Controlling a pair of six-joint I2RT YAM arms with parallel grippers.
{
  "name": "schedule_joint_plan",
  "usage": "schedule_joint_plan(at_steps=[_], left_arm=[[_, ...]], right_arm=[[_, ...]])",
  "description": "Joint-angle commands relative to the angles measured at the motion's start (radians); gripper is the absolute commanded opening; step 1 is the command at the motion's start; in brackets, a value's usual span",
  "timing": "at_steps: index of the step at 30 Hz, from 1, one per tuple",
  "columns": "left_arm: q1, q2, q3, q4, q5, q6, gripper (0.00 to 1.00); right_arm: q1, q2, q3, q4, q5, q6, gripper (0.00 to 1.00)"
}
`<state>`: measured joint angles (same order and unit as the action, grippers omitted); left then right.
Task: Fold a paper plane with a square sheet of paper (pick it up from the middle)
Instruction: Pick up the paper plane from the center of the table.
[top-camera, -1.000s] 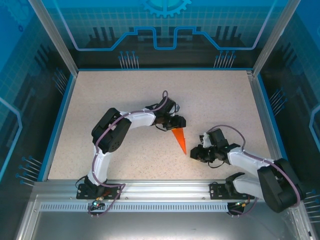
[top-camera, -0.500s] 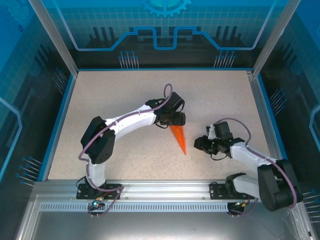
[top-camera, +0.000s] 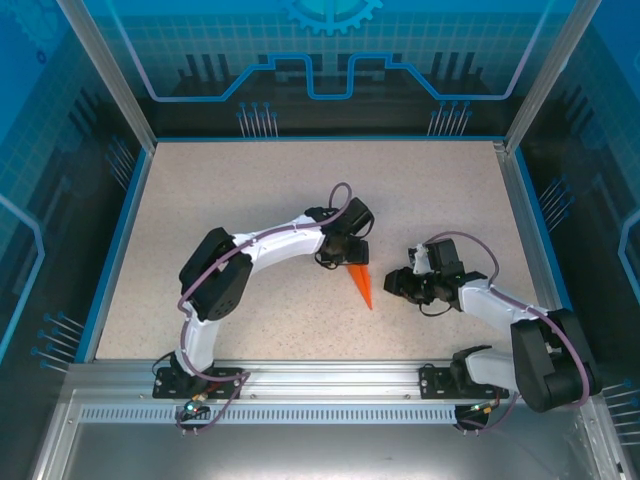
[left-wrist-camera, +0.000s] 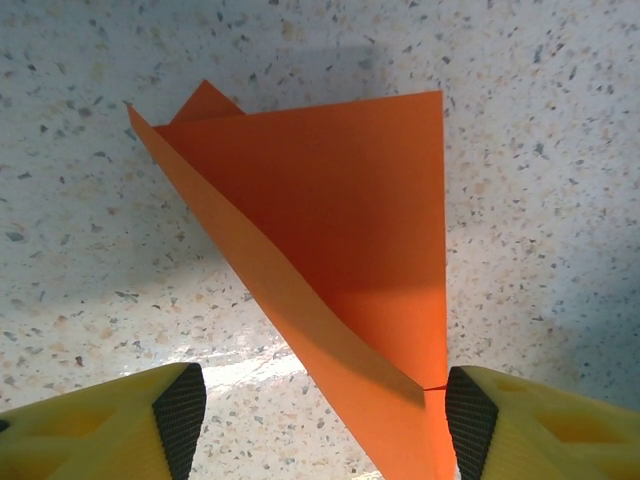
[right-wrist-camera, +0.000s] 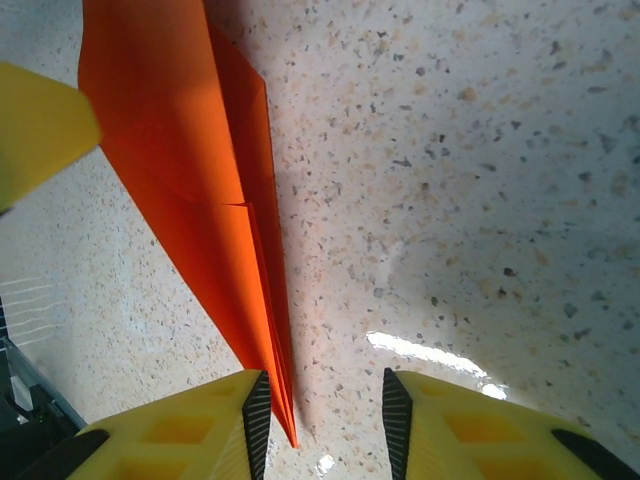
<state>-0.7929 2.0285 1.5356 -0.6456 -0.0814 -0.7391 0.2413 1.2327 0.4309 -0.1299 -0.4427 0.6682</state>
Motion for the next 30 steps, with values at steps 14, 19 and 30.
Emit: schedule_joint_plan(at_steps=[14,19,30], left_arm=[[0.032,-0.066,-0.092,0.065,0.041,-0.051,0.45],[0.038,-0.092,-0.132,0.088,0.049,-0.058,0.39],[0.044,-0.123,-0.194,0.126,0.052,-0.045,0.19]], right_arm=[[0.024,0.041,0.050,0.005,-0.067,-0.032,0.43],[0.054,0.094,0.087,0.022,-0.067,-0.030,0.43],[0.136,0.221,0.181,0.029,-0.069,-0.067,0.48]])
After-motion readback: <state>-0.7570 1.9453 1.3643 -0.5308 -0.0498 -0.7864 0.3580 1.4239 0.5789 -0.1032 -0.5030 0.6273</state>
